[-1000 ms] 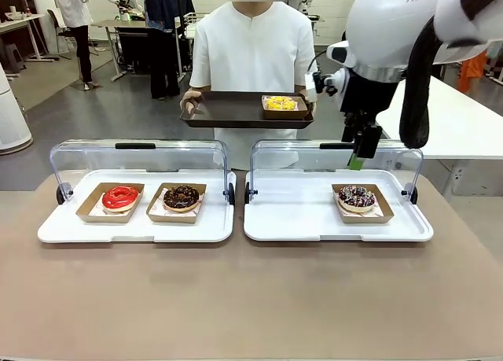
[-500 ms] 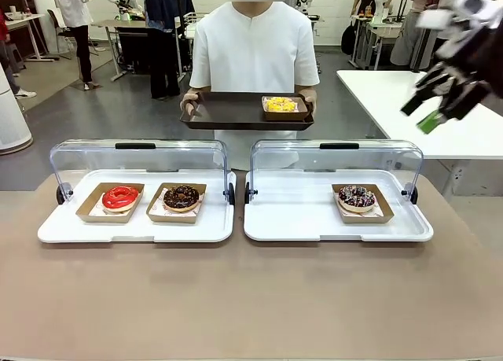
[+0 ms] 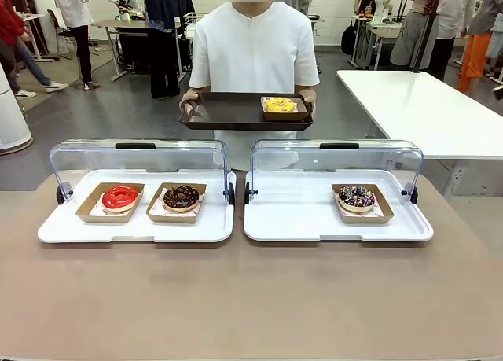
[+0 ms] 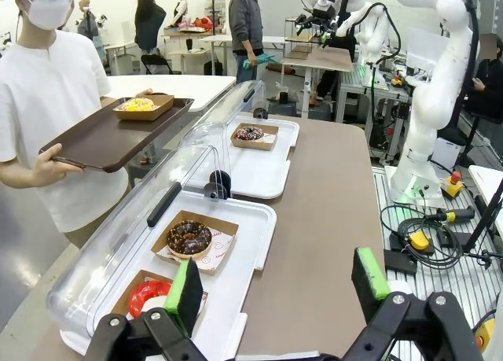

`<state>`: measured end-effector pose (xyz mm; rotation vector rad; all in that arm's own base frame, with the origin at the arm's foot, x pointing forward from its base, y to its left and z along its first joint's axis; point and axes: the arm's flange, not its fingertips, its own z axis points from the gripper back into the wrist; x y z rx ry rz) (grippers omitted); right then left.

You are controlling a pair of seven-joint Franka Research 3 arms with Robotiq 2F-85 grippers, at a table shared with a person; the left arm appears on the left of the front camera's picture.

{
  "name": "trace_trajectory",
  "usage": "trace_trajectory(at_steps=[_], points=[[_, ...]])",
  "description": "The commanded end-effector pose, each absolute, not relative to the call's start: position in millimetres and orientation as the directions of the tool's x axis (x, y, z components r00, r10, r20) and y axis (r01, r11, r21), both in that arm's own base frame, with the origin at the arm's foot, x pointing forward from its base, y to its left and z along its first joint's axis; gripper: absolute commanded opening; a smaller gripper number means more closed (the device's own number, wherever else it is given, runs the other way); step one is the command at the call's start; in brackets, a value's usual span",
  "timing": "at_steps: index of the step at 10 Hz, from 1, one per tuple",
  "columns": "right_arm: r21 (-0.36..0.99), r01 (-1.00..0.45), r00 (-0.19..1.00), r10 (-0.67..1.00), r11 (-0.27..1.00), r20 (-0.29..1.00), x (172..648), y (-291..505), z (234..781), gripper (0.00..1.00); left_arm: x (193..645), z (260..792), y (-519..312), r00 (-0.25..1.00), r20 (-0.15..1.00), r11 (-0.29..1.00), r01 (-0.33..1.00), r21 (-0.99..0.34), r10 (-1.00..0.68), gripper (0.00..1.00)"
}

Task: Provide the desired donut to the person.
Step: Pick up and lift the Paper togo box containing the Donut pointed at by the person.

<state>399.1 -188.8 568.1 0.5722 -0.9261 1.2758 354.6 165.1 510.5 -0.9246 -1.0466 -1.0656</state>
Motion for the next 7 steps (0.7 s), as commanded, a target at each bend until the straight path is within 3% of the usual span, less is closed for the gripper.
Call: trace_trajectory(at_steps=[1, 7], points=[[-0.119, -0.974, -0.013, 0.475, 0.193, 0.88, 399, -215, 548, 1.0, 353, 512, 166, 0.137, 0.966, 0.233, 0.969, -0.085, -0.219, 1.0], [-0.052, -0.989, 0.016, 0.45, 0.138, 0.893, 403, -236, 528, 1.0, 353, 512, 166, 0.137, 0.966, 0.233, 0.969, -0.085, -0.219, 1.0]])
